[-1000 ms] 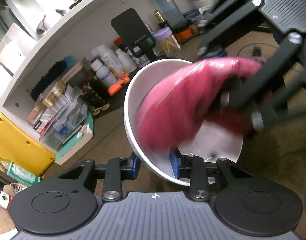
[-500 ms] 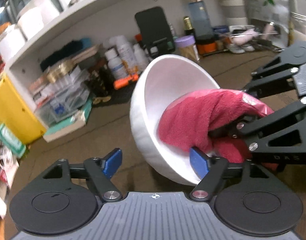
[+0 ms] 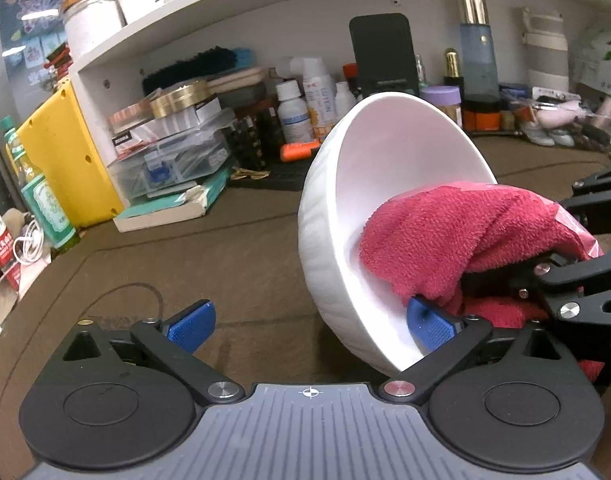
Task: Clean bowl
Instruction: 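Rotate the bowl with the left gripper while the right gripper scrubs inside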
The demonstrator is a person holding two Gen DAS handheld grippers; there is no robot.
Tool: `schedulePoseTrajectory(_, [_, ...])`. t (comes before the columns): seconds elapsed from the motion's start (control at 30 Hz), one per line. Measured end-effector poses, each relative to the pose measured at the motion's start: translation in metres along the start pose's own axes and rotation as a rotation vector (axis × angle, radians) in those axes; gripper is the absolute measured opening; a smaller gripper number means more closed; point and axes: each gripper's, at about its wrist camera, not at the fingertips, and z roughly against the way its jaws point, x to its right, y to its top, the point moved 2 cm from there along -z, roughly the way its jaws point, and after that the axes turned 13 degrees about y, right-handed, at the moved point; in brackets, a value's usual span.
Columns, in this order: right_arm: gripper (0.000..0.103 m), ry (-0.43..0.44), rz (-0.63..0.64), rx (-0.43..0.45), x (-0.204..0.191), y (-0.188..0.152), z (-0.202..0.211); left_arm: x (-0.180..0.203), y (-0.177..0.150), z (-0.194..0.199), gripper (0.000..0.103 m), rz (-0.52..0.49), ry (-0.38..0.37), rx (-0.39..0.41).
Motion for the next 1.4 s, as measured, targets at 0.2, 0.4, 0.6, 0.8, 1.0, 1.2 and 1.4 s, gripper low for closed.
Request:
schedulePoseTrajectory(0.2, [0.021,0.002,0.022,0.004,-0.005,0.001,0.000,0.003,0.002,0.004,0.042,-0.008,-0.136,0.028])
schedulePoseTrajectory(0.4, [0.021,-0.016,0.067,0.010,-0.014,0.005,0.010,0.000,0.004,0.006,0.030,-0.040,-0.160,0.045])
schedulePoseTrajectory(0.6, [0.021,-0.042,0.137,-0.007,-0.024,0.009,0.021,-0.017,0.012,0.012,0.023,-0.280,-0.120,0.106])
schedulePoseTrajectory(0.8, [0.021,-0.111,0.379,-0.042,-0.063,0.017,0.015,-0.027,0.018,0.016,0.023,-0.475,-0.085,0.110])
schedulePoseTrajectory(1.0, [0.021,-0.286,0.719,-0.169,-0.097,0.027,-0.024,-0.028,0.015,0.020,0.026,-0.535,-0.112,0.113])
schedulePoseTrajectory(1.2, [0.021,-0.179,0.659,-0.137,-0.097,0.039,-0.042,-0.026,0.008,0.019,0.032,-0.557,-0.129,0.123])
schedulePoseTrajectory(1.4, [0.021,-0.146,0.730,-0.298,-0.100,0.024,-0.033,-0.040,0.014,0.004,0.032,-0.494,-0.212,0.063])
